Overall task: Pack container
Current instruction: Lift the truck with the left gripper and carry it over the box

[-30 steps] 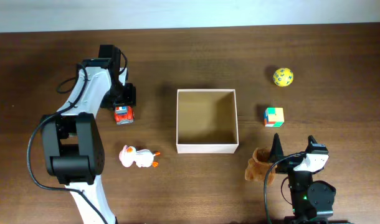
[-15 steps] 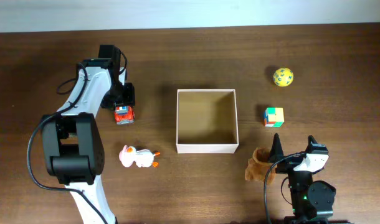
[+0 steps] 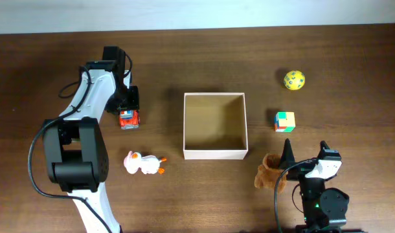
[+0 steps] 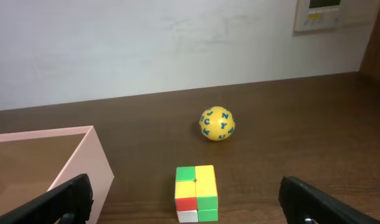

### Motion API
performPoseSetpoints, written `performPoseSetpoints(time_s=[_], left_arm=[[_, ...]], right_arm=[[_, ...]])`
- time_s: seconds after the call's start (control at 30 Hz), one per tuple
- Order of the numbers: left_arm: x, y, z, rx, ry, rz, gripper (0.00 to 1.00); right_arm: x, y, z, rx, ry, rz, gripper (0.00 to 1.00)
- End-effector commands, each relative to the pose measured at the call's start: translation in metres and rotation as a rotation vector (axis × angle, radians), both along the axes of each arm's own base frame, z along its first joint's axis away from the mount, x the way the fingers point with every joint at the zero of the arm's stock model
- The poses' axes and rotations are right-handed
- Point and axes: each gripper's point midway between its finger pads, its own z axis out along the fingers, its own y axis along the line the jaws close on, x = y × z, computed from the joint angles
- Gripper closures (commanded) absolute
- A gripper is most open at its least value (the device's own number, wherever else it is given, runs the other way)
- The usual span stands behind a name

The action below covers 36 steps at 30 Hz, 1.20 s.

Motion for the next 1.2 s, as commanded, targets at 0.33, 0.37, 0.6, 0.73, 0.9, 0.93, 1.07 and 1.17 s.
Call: performPoseSetpoints(time_s=[0.33,0.37,0.6,0.73,0.9,0.93,1.07,1.17], left_arm=[[0.011,0.002,0.021,0.005,-0.025,0.010,0.59],[0.013,0.002,0.024,0.005,-0.031,0.010,0.59],[0.024,0.001,0.052,0.001,-0.068,0.010,0.60],[0.031,0.000,0.075,-0.004,-0.098,0.008,0.60],[0.037,-0.011,0.109,-0.065,-0.137,-0.003,0.60],[0.038,-0.014,0.116,-0.085,-0.145,-0.003,0.60],[0.038,-0.025,0.142,-0.146,-0.170,-0.010,0.60],[0.037,-0.031,0.155,-0.172,-0.182,-0.018,0.60]], right_arm=[[0.000,-0.001,-0.002,0.003,-0.001,-0.005,0.01],[0.000,-0.001,-0.002,0.003,-0.001,-0.005,0.01],[0.000,-0.001,-0.002,0.003,-0.001,-0.005,0.01],[0.000,-0.001,-0.002,0.003,-0.001,-0.005,0.01],[0.000,-0.001,-0.002,0.003,-0.001,-0.005,0.01],[0.000,-0.001,-0.002,0.003,-0.001,-0.005,0.01],[0.000,-0.001,-0.002,0.003,-0.001,-0.005,0.01],[0.000,-0.001,-0.002,0.003,-0.001,-0.005,0.01]])
